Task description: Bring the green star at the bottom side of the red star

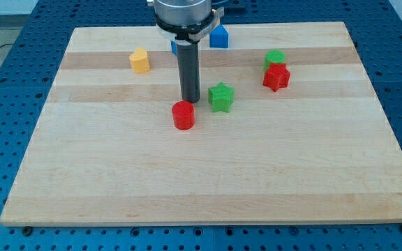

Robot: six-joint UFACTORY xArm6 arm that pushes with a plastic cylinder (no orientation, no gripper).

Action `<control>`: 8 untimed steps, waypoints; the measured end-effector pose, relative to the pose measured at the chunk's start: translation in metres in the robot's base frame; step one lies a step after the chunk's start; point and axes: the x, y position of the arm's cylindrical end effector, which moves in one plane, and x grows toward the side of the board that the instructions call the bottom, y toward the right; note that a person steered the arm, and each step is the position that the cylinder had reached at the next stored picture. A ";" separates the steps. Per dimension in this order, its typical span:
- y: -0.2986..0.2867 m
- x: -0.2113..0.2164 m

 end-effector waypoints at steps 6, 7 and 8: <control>0.106 -0.003; 0.134 -0.003; 0.119 -0.003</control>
